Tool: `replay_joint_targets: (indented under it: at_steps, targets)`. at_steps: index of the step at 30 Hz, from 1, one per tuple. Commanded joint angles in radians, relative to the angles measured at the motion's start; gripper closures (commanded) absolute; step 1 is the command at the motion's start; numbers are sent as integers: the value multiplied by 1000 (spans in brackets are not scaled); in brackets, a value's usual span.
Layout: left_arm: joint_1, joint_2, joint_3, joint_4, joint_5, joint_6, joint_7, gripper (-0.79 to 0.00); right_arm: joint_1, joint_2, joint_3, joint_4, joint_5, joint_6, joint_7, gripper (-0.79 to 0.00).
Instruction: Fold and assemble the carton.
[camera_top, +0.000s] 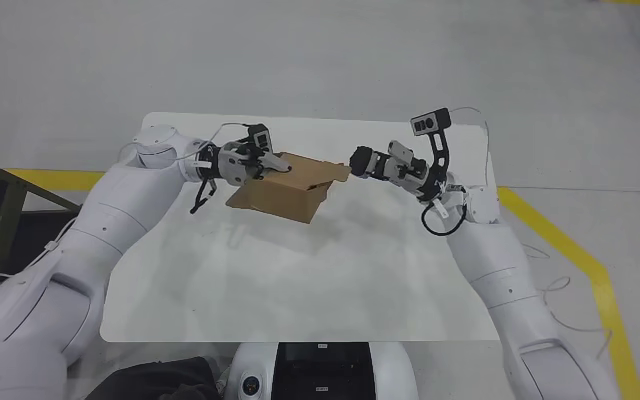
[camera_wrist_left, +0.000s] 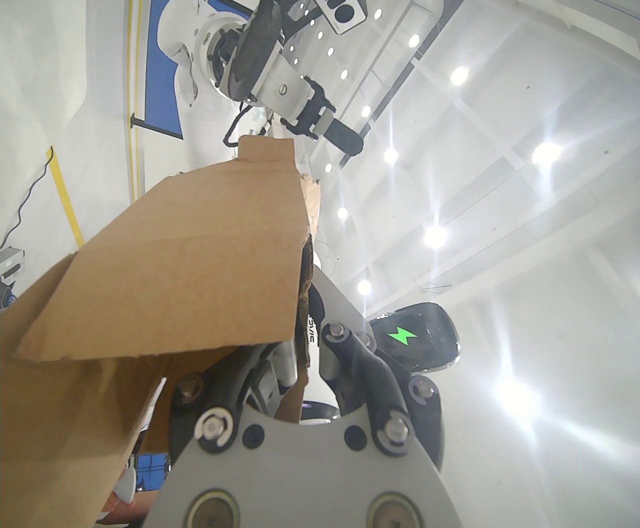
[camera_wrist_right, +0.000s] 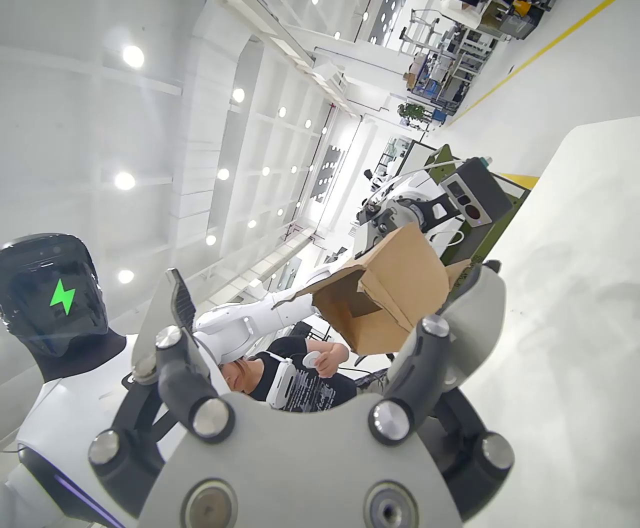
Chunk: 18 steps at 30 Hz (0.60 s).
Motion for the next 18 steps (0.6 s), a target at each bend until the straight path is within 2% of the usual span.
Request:
replay_joint_targets:
  at_steps: [1, 9, 18]
  targets:
    - [-10, 5, 20, 1, -14, -5, 0, 0, 13, -5, -14, 14, 19, 3, 17, -785]
    - [-48, 14, 88, 20, -62, -14, 0, 0, 19, -17, -44, -10, 88, 37, 88, -785]
    - [-86, 5, 151, 66, -79, -41, 0, 0, -13, -15, -40, -98, 101, 75, 126, -785]
